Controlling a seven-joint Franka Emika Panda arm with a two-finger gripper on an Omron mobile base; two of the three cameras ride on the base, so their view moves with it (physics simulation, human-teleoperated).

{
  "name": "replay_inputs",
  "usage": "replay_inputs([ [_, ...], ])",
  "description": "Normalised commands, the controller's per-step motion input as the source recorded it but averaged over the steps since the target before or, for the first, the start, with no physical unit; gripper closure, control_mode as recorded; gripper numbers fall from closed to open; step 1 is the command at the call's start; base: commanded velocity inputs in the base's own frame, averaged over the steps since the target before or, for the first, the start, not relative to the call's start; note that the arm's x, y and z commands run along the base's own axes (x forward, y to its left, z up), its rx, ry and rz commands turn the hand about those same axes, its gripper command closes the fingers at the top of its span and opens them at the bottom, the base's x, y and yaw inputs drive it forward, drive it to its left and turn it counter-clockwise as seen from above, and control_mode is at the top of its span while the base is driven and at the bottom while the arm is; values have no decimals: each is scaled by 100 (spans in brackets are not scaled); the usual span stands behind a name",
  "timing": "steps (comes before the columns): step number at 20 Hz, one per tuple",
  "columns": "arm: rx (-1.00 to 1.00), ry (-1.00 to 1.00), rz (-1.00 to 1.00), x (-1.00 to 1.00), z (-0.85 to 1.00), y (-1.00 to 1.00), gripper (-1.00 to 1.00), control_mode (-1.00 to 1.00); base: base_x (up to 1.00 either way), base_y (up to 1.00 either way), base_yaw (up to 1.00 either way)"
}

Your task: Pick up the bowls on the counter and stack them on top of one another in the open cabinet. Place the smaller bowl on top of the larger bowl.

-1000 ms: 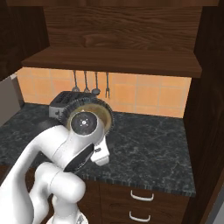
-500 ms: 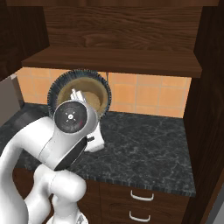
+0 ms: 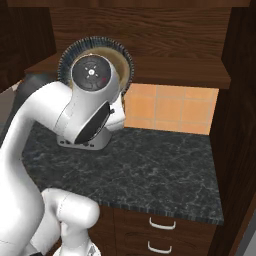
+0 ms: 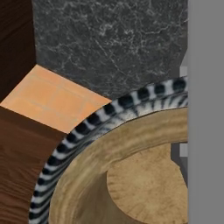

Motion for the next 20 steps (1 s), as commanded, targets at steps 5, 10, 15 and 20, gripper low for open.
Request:
replay_inputs([
  [5, 0, 0, 0, 100, 23, 0, 100, -100, 0, 0, 0],
  [10, -3, 0, 0, 100, -1, 0, 100, -100, 0, 0, 0],
  [15, -8, 0, 0, 100, -3, 0, 100, -100, 0, 0, 0],
  [20, -8, 3, -3, 100, -4, 0, 100, -100, 0, 0, 0],
])
